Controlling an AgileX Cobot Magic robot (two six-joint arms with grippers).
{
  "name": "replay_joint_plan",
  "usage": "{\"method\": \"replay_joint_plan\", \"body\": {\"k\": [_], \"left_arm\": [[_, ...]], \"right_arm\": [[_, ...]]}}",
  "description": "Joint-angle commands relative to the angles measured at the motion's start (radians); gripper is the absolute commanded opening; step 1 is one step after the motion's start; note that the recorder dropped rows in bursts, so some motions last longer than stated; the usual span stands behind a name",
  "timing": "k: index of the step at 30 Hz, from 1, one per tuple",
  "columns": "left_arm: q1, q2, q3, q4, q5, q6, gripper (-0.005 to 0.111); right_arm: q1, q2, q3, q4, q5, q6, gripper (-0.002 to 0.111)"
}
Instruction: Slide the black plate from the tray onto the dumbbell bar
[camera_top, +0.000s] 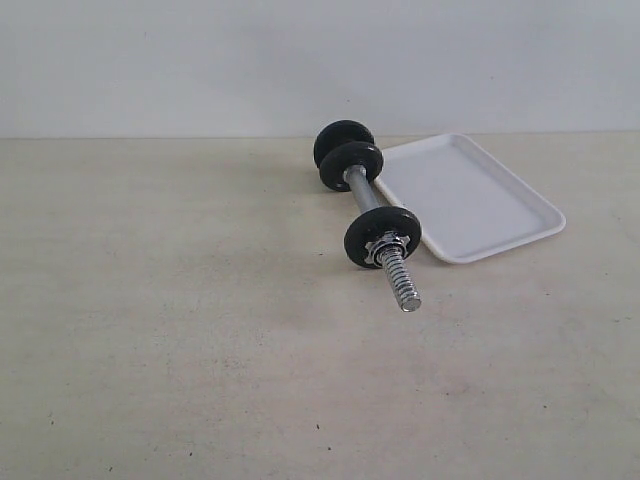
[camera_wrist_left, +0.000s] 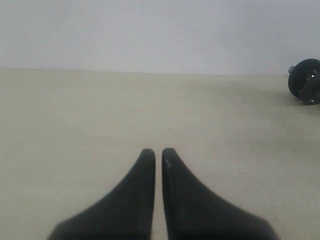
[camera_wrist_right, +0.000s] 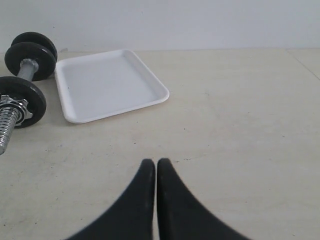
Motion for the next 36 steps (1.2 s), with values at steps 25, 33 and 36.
{"method": "replay_joint_plan", "body": {"k": [25,33,36], "left_arm": [[0.003,-0.003,0.003,0.004,-0.006,0.004,0.004],[0.003,-0.003,0.003,0.004,-0.007,0.004,0.004],[0.003,-0.003,0.003,0.004,-0.007,0.004,0.004]], "right_arm": [[-0.003,-0.005,0.0,0.0,-0.004,0.023,0.0],[-0.003,-0.005,0.0,0.0,-0.004,0.023,0.0],[-0.003,-0.005,0.0,0.0,-0.004,0.023,0.0]]}}
